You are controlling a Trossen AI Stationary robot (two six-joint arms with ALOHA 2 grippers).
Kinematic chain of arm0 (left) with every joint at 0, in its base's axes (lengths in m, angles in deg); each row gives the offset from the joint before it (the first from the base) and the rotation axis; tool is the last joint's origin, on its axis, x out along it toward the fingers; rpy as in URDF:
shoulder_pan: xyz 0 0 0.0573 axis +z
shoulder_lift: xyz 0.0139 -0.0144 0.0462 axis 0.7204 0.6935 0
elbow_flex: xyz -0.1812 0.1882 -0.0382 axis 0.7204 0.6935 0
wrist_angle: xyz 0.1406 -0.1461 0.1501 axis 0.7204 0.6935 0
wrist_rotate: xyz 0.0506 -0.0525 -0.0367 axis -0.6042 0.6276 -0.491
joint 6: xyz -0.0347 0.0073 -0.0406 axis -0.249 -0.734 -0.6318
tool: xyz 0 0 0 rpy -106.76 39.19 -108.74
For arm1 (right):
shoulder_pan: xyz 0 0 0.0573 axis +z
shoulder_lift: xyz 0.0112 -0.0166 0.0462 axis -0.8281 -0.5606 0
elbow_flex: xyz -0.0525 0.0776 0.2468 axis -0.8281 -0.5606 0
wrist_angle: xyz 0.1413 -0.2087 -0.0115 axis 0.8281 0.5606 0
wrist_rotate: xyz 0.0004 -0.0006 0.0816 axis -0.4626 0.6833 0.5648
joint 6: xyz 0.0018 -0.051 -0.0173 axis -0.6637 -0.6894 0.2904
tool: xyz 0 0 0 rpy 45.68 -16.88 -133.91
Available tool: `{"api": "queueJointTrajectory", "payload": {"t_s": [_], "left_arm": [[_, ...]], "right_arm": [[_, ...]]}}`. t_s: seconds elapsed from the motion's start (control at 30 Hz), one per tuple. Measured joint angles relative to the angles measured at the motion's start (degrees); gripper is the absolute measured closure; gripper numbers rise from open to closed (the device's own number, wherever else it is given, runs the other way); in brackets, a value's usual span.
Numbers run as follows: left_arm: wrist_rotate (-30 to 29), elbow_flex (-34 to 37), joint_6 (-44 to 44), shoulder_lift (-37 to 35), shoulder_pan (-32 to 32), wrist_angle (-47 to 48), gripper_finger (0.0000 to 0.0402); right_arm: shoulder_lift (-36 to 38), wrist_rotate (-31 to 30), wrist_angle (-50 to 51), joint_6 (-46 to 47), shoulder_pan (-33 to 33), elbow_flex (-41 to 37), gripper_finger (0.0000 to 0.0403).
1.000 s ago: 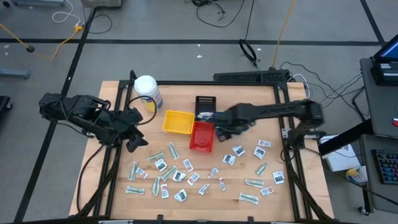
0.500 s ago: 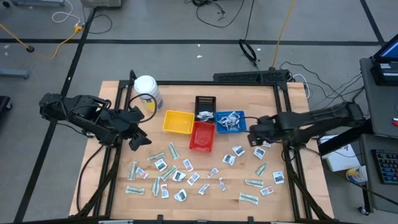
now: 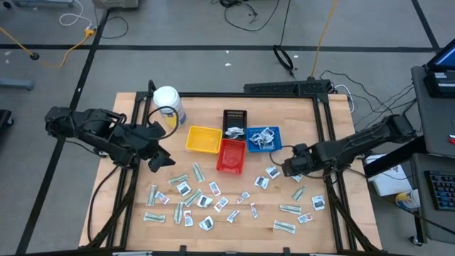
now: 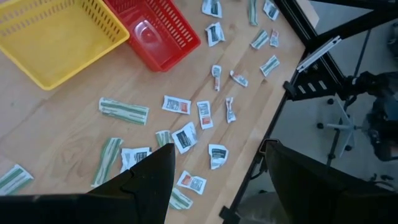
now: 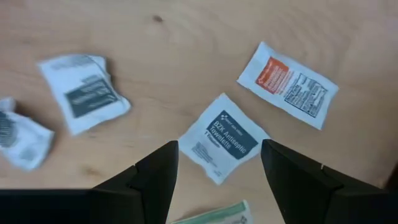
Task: Pick & Place First Aid Supplies
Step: Put the towelette pack into the black bin
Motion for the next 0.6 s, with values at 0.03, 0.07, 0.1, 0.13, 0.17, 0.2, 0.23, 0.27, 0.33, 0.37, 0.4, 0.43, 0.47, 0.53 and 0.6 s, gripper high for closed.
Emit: {"api": "queueJointTrajectory", "payload": {"t_s": [0.03,0.07,0.1,0.13,0.17,0.2,0.23,0.27,0.33,0.37,0.4,0.43,0.47,0.53,0.6], "left_arm": [[0.0,0.0,-0.1,0.0,0.0,0.0,0.0144],[0.0,0.0,-0.1,0.0,0.0,0.0,0.0144],[0.0,0.0,-0.1,0.0,0.0,0.0,0.0144],[0.0,0.0,-0.1,0.0,0.0,0.0,0.0144],[0.0,0.0,-0.1,0.0,0.0,0.0,0.0144],[0.0,0.0,-0.1,0.0,0.0,0.0,0.0144],[0.0,0.0,-0.1,0.0,0.0,0.0,0.0144],[0.0,0.0,-0.1,0.0,0.0,0.0,0.0144],[0.0,0.0,-0.1,0.0,0.0,0.0,0.0144],[0.0,0.0,-0.1,0.0,0.0,0.0,0.0144],[0.0,0.0,-0.1,0.0,0.0,0.0,0.0144],[0.0,0.0,-0.1,0.0,0.0,0.0,0.0144],[0.0,0.0,-0.1,0.0,0.0,0.0,0.0144],[0.0,0.0,-0.1,0.0,0.0,0.1,0.0144],[0.0,0.0,-0.1,0.0,0.0,0.1,0.0144]], "right_arm": [[-0.9,0.2,-1.0,0.0,0.2,-0.5,0.0179],[-1.9,0.8,-2.0,0.0,0.4,-0.9,0.0179],[-2.9,1.3,-3.1,0.0,0.6,-1.4,0.0179],[-3.9,1.4,-4.5,0.0,0.7,-1.8,0.0179],[-4.8,1.4,-6.0,0.0,0.9,-2.3,0.0179],[-5.7,1.5,-7.3,0.0,1.1,-2.7,0.0179],[-6.5,1.5,-8.4,0.0,1.2,-3.0,0.0179],[-7.3,1.5,-9.4,0.0,1.2,-3.3,0.0179],[-8.5,2.4,-10.8,0.0,1.1,-3.8,0.0179],[-8.9,2.7,-11.0,0.0,1.1,-3.8,0.018],[-9.2,2.7,-11.1,-0.1,1.1,-3.8,0.0182],[-9.3,2.7,-11.2,-0.1,1.1,-3.8,0.0187],[-9.4,2.7,-11.2,0.0,1.1,-3.8,0.0195],[-9.4,2.8,-11.1,0.0,1.1,-3.8,0.0221],[-9.4,3.1,-11.0,-0.1,1.1,-3.9,0.026]]}}
